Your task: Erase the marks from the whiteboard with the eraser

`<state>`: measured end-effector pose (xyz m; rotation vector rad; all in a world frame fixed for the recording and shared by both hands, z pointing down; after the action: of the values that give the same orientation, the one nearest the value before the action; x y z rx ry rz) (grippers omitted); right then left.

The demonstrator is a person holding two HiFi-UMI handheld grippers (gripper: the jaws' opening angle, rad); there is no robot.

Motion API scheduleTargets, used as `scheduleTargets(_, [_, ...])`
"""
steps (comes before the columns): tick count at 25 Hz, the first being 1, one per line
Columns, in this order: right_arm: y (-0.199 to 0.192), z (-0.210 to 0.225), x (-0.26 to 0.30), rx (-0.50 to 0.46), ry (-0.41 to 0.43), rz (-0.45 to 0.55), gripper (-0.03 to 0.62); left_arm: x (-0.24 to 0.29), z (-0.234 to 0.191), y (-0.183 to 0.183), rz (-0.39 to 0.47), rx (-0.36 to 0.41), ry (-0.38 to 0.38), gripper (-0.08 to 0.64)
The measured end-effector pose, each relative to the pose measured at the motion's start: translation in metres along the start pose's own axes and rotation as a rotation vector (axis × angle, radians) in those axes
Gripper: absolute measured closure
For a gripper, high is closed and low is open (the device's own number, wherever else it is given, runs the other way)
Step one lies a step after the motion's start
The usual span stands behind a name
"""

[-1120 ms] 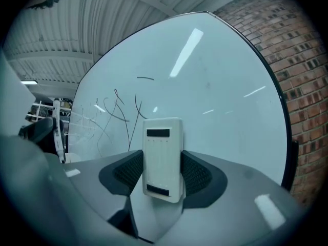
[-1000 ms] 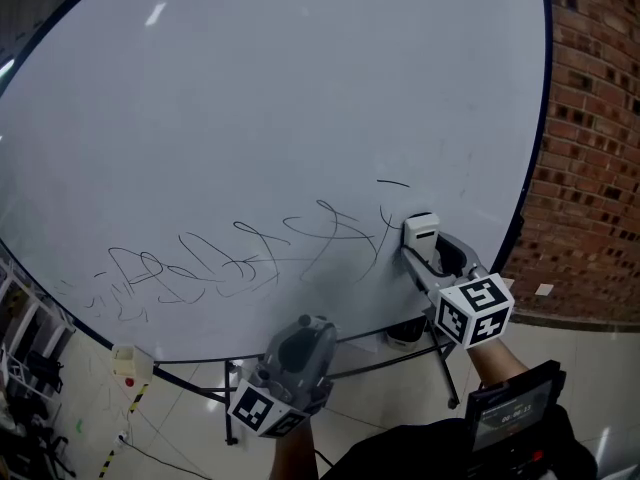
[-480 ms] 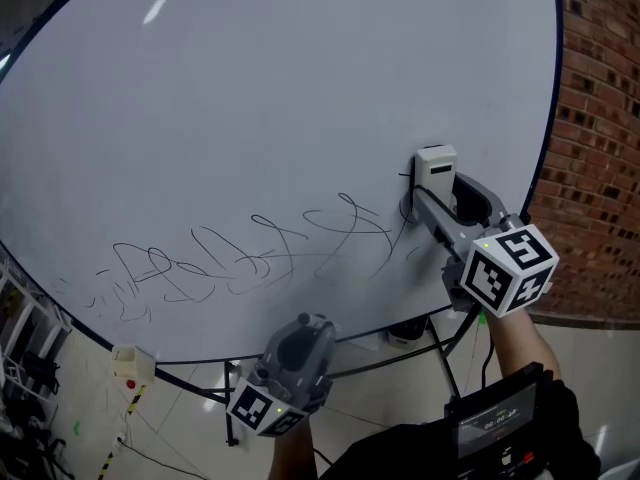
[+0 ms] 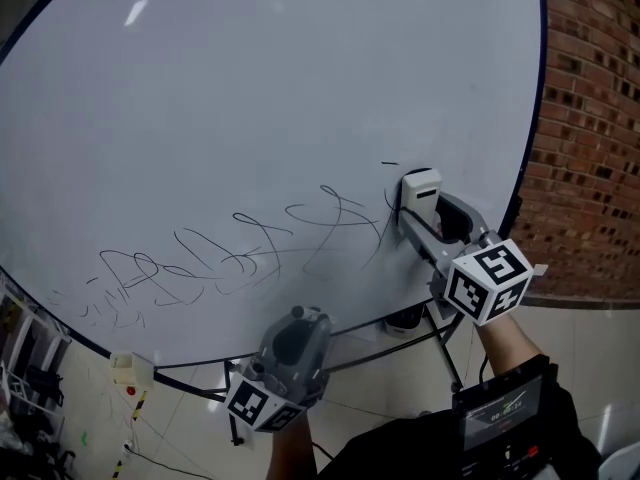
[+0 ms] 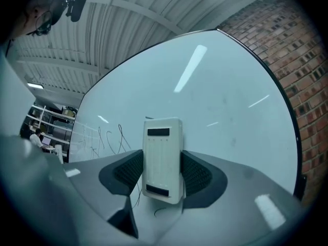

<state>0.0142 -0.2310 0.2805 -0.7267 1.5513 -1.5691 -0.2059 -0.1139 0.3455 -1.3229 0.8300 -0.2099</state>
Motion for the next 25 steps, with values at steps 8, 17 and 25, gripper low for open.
scheduleTargets(8, [-0.112, 0.013, -0.018, -0.031, -0.008, -0.166, 0.356, 0.025, 0.011, -0.005, -0.026, 0.018, 0.017, 0.503])
scheduleTargets(17, [-0.164, 0.025, -0.028, -0.003, 0.047, -0.232, 0.356, 0.044, 0.029, -0.017, -0.083, 0.052, 0.081, 0.502])
scheduleTargets(25, [-0.146, 0.014, -0.019, 0.017, 0.061, -0.239, 0.356, 0.043, 0.039, -0.02, -0.089, 0.071, 0.102, 0.502])
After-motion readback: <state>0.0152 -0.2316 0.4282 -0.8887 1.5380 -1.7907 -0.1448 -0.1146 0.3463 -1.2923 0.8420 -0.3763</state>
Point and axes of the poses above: the fingertips, and each gripper's own axes: x forward along the fingers, z to its right, y out of its top, the point moved 5 cm from there along -x, backward along the fingers, and after that the axes turned 3 degrees about x, right-handed, at the moved point
